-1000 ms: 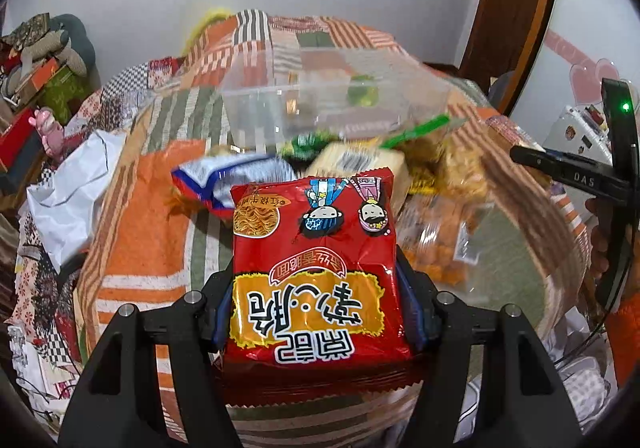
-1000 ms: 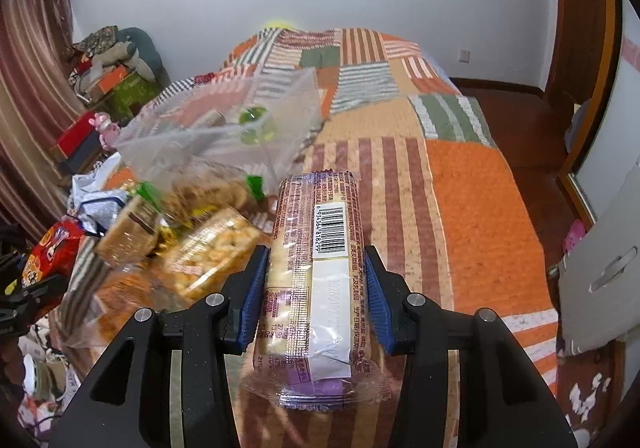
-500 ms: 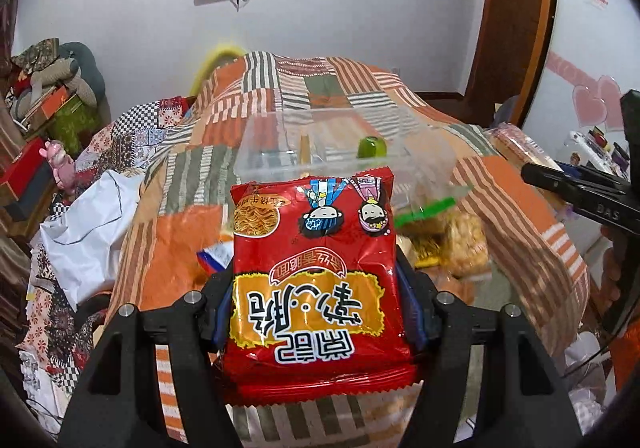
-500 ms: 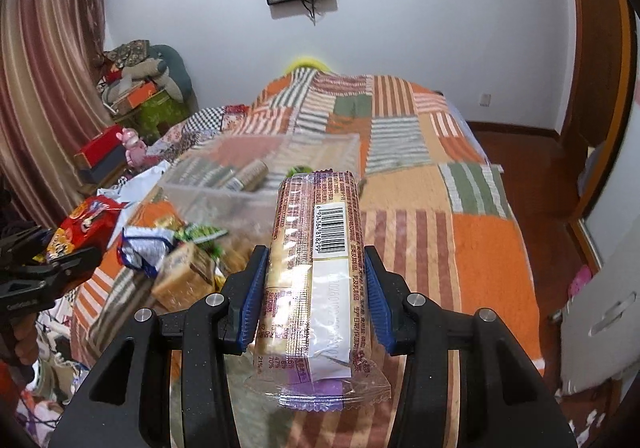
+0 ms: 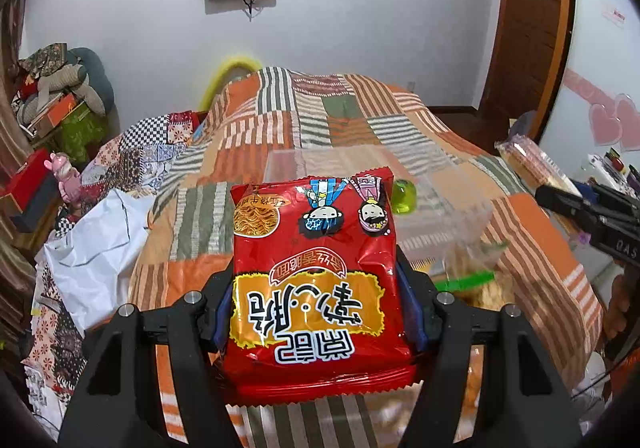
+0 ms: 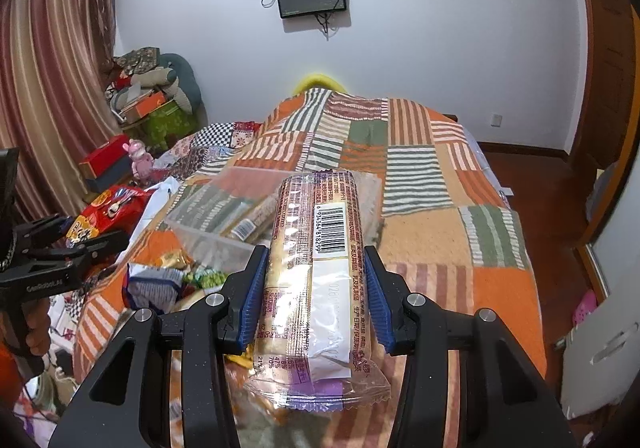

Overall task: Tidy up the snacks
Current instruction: 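Carry the red chip bag and biscuit roll over the clear box and lower them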

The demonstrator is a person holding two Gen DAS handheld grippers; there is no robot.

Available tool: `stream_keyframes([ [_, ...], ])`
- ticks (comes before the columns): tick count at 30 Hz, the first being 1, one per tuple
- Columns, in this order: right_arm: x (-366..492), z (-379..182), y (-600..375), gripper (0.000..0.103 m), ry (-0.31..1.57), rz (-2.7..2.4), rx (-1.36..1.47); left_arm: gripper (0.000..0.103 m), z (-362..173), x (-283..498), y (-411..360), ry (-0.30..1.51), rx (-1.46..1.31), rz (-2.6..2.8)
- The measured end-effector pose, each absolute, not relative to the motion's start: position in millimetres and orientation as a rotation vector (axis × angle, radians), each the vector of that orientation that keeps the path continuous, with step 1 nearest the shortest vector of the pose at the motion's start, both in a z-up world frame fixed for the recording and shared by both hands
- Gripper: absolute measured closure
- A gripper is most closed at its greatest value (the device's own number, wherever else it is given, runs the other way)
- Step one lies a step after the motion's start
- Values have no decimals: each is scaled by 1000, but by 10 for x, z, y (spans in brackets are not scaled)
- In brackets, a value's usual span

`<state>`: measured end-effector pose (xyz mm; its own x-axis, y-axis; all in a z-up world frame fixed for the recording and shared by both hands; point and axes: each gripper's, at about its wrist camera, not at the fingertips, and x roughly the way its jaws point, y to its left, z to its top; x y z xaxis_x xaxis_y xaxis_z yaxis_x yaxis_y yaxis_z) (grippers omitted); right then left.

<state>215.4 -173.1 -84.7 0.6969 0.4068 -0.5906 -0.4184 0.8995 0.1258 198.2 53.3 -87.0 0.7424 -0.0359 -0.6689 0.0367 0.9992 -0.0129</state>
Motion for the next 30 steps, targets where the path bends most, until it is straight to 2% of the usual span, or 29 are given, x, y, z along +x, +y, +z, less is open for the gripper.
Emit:
stream_keyframes([
  [30, 2910, -1149, -1194, 60, 767, 524, -34, 38, -1392, 3145, 716, 858, -67, -7],
])
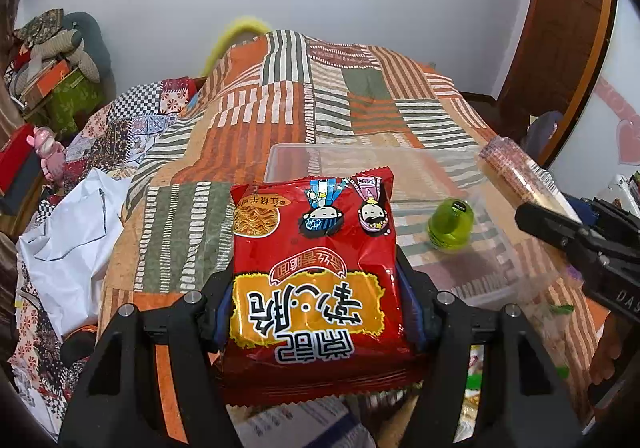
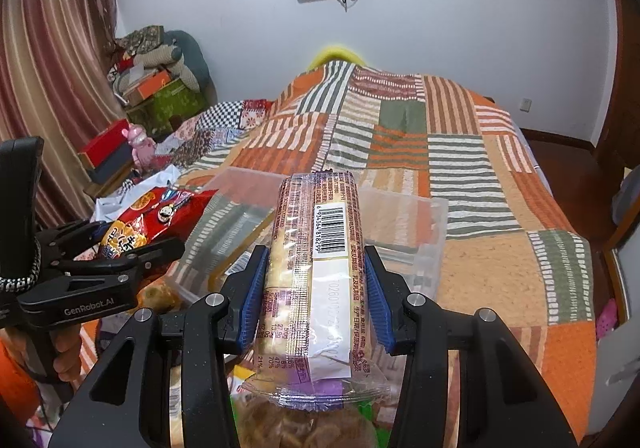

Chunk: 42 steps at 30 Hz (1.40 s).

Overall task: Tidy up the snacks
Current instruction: 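Carry the red chip bag and biscuit roll over the clear box and lower them, then open both grippers to drop the chip bag and biscuit roll into the box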

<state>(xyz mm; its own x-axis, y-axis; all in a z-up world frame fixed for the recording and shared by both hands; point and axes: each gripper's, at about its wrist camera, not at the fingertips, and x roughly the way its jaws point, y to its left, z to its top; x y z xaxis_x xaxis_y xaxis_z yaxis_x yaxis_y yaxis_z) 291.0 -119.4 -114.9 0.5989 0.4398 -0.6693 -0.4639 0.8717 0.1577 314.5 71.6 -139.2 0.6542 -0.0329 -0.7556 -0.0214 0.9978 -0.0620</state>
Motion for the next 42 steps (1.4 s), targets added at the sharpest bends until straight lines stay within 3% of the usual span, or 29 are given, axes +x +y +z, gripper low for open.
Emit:
stream_keyframes([
  [32, 3169, -1398, -951, 63, 890, 572, -156, 35, -1660, 3600, 596, 997, -65, -39],
  [36, 3152, -1370, -986, 63, 888, 574, -151, 31, -1608, 3543, 626, 981, -98, -45],
  [39, 3140, -1327, -1016, 62, 881, 575, -137, 21, -1530, 3492, 624, 953, -102, -32],
  [42, 3104, -1280, -1035, 61, 871, 573, -132, 21, -1432, 3428, 600, 925, -85, -33],
])
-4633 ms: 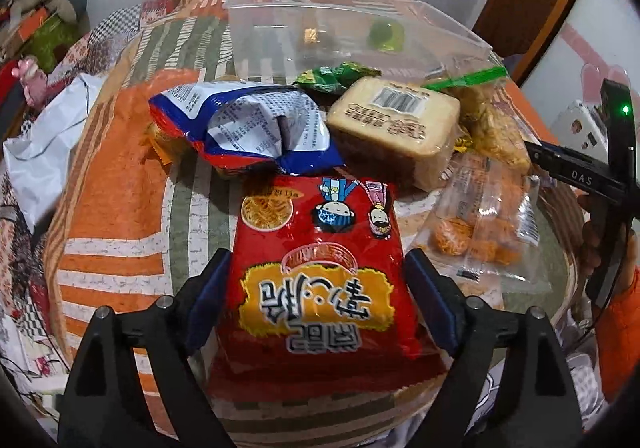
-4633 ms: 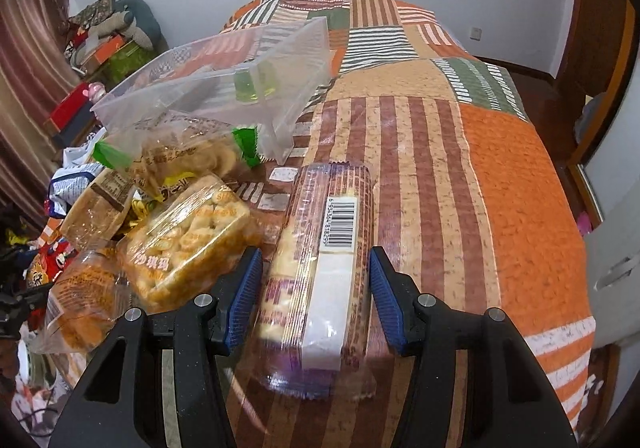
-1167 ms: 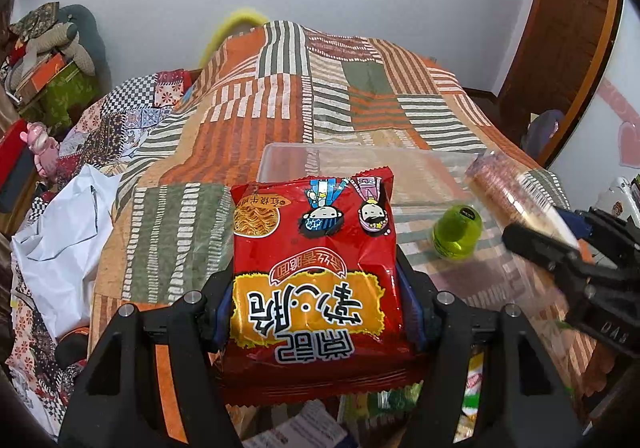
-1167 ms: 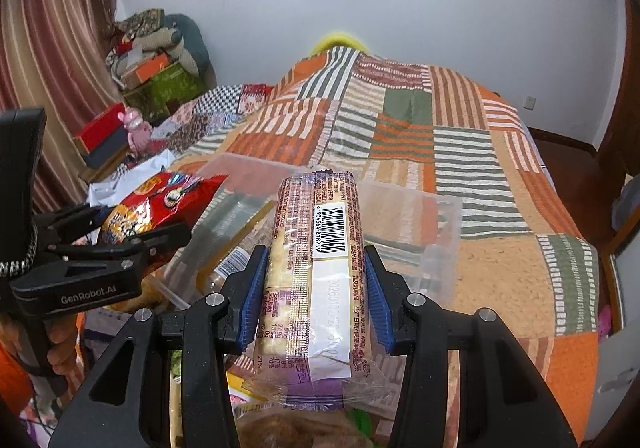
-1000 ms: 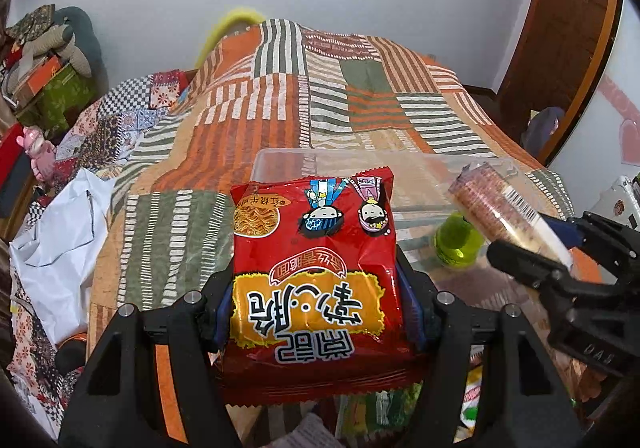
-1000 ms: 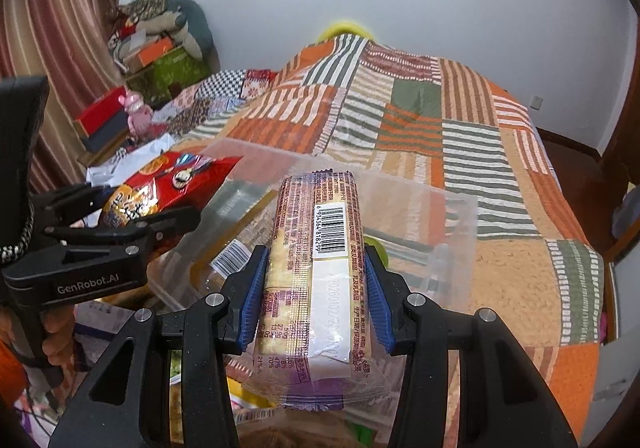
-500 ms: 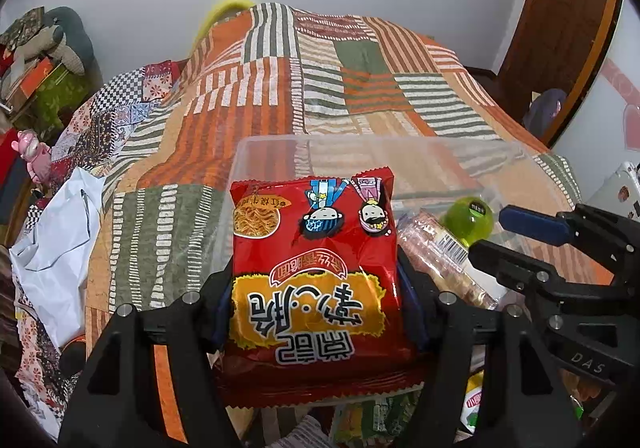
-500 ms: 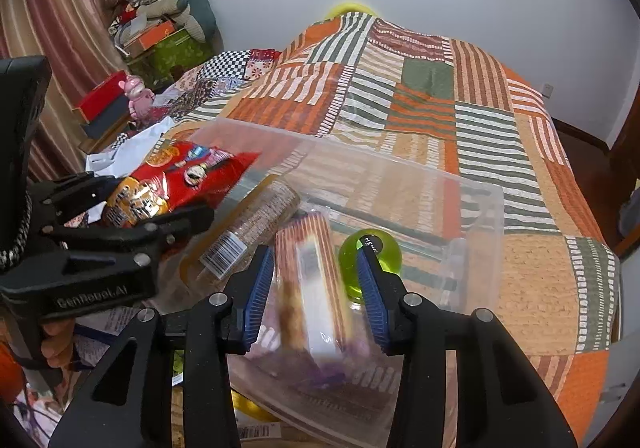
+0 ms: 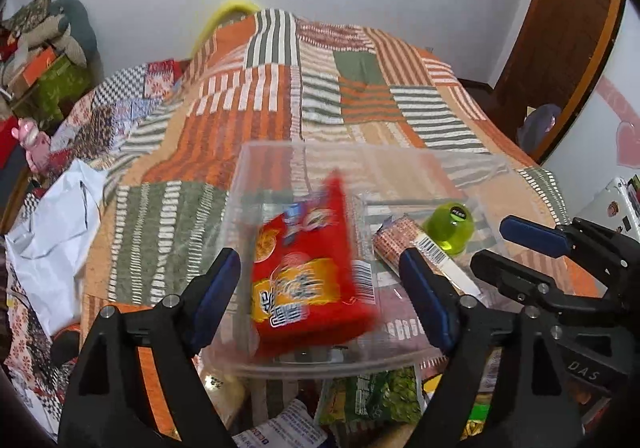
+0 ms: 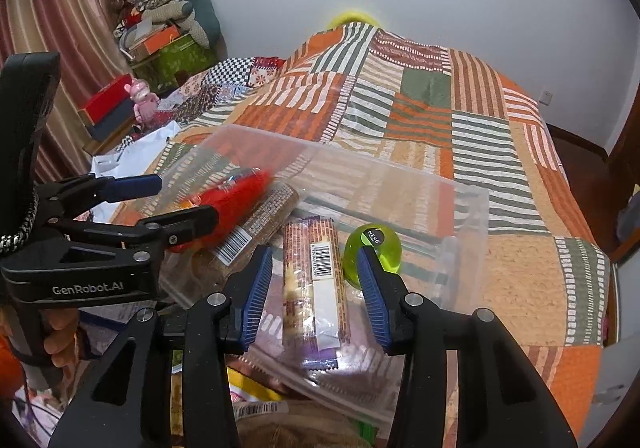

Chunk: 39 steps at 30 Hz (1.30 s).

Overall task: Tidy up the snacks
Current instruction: 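Open both grippers to drop the chip bag and biscuit roll into the box, then grasp the blue-and-white chip bag with the left gripper while the right grasps the puffed-cracker bag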

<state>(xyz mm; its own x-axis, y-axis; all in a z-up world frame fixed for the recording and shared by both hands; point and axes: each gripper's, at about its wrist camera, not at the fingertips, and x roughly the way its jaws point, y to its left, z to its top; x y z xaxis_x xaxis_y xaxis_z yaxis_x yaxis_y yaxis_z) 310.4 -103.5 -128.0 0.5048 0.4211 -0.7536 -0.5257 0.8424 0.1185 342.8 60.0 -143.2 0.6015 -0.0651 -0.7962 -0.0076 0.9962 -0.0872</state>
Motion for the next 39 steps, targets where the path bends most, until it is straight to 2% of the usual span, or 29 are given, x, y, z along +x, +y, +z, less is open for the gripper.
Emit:
stream_keyframes([
  [9, 2935, -1050, -1115, 53, 807, 561, -121, 21, -1246, 3183, 577, 894, -72, -40],
  [14, 2772, -909, -1172, 38, 756, 542, -119, 20, -1135, 2955, 545, 852, -19, -21],
  [16, 2708, -867, -1210, 35, 744, 540, -109, 15, -1096, 2872, 541, 838, -7, -14],
  [19, 2611, -817, -1267, 30, 729, 538, -92, 15, -1046, 2729, 528, 820, 8, -10],
  [29, 2262, -775, -1416, 28, 707, 523, -71, 10, -958, 2215, 517, 806, 19, -15],
  [39, 2003, -896, -1608, 28, 722, 497, -47, 10, -1107, 1797, 615, 832, 13, -8],
])
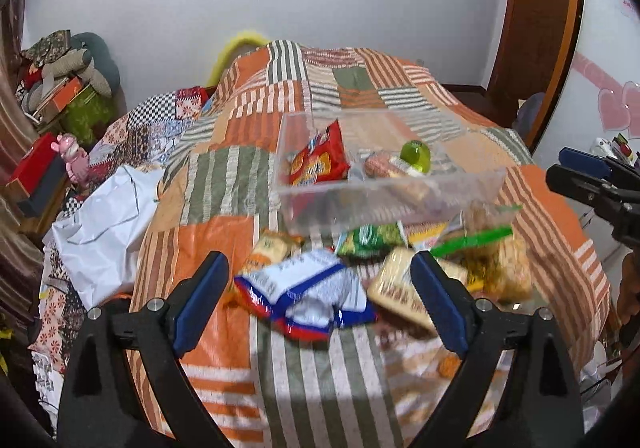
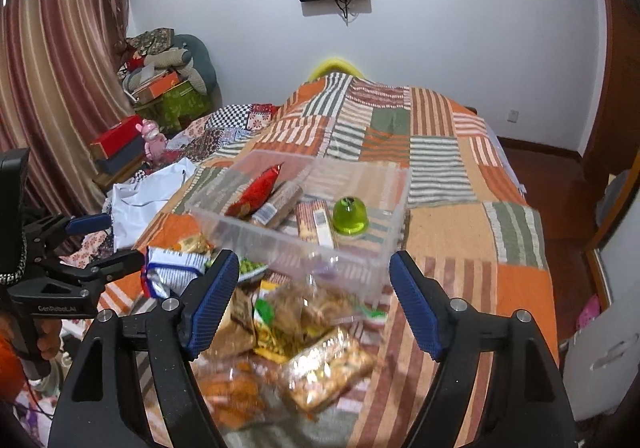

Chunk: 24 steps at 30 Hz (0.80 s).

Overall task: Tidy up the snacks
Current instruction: 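Grasp the blue-and-white chip bag with the left gripper while the right grasps the puffed-cracker bag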

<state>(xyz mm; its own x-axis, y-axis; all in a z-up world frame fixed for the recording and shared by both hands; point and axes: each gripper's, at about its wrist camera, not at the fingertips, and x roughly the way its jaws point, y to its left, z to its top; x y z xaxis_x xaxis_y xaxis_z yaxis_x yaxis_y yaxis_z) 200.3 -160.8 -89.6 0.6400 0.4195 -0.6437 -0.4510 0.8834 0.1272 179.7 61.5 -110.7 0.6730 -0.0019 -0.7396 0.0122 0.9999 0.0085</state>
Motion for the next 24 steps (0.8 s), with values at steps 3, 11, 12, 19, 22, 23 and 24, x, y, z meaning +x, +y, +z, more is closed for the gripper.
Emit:
stream_keyframes([
  [3, 1951, -999, -1664, 28, 736, 474, -51, 10, -1210, 1710, 667, 852, 8, -3],
  [11, 1848, -1369, -1751, 28, 816, 428, -77, 10, -1483, 1645, 801, 888, -22, 29],
  [12, 1839, -1421, -1752, 28, 828, 425, -81, 10, -1511, 1641, 803, 890, -30, 31],
  [19, 1923, -1627, -1729, 28, 886, 437, -47, 10, -1676, 1778, 789, 912, -47, 36],
  [22, 1960, -1637, -1710, 28, 890, 441, -26, 10, -1722, 1872, 777, 915, -50, 37],
  [23, 1967, -1637, -1709, 28, 892, 443, -17, 10, -1743, 1910, 776, 919, -54, 40],
  [24, 1971, -1642, -1698, 28, 894, 445, -13, 10, -1767, 1948, 776, 923, -60, 42],
])
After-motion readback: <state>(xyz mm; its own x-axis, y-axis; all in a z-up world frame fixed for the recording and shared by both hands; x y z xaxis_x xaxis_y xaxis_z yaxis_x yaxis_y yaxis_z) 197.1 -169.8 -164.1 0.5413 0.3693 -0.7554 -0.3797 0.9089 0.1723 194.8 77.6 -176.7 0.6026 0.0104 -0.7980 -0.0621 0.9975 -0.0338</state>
